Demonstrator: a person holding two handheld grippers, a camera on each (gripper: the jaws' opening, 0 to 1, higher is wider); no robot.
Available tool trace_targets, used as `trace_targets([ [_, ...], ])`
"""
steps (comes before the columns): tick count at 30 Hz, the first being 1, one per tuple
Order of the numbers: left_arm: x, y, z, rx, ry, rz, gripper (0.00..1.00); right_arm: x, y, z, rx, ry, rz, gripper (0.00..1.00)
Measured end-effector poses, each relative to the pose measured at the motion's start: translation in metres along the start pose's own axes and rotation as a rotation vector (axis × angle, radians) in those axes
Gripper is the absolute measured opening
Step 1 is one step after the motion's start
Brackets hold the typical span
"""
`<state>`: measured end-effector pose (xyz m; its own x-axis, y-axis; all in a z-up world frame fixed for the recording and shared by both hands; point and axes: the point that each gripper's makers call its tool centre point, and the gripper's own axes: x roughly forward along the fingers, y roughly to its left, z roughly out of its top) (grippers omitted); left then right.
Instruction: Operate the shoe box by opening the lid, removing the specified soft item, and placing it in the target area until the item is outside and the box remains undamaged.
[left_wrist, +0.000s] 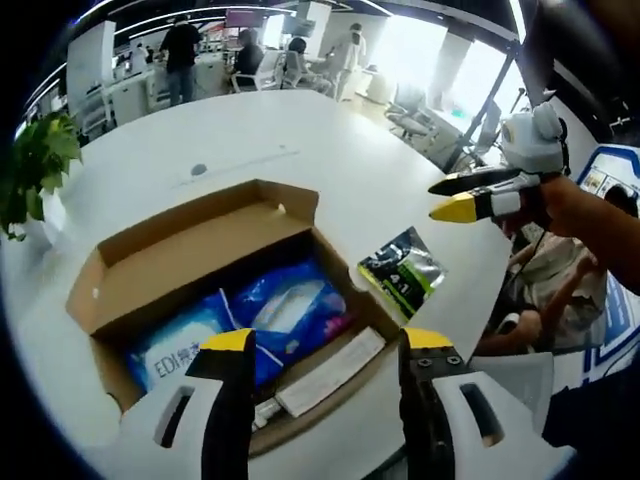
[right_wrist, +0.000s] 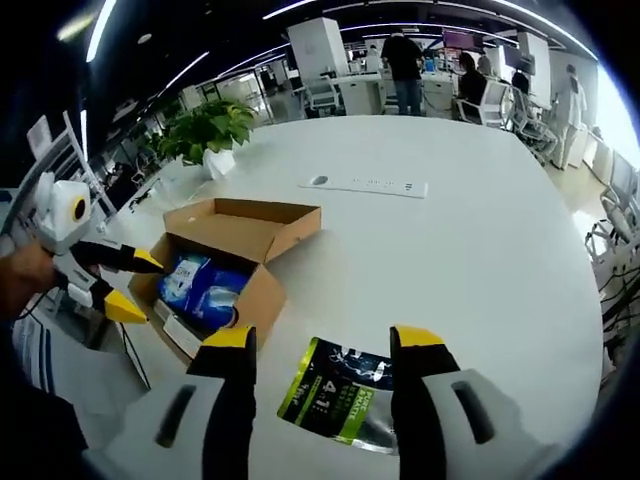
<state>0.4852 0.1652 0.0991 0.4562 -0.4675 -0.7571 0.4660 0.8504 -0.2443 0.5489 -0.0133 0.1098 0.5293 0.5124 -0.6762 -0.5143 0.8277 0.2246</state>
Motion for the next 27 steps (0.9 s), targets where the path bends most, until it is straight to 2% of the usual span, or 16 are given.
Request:
trace_targets([
  [12, -0.025, 0.045, -0.017, -0.056, -0.015, 0.047, 0.56, 0.021, 0.055, 0.020, -0.060, 0.000, 0.058, 0.48],
  [27, -0.036, 0.082, -0.045, -0.103, 0.001, 0.066, 0.54, 0.054, 0.120, 0.024, -0.111, 0.037, 0.138, 0.43],
])
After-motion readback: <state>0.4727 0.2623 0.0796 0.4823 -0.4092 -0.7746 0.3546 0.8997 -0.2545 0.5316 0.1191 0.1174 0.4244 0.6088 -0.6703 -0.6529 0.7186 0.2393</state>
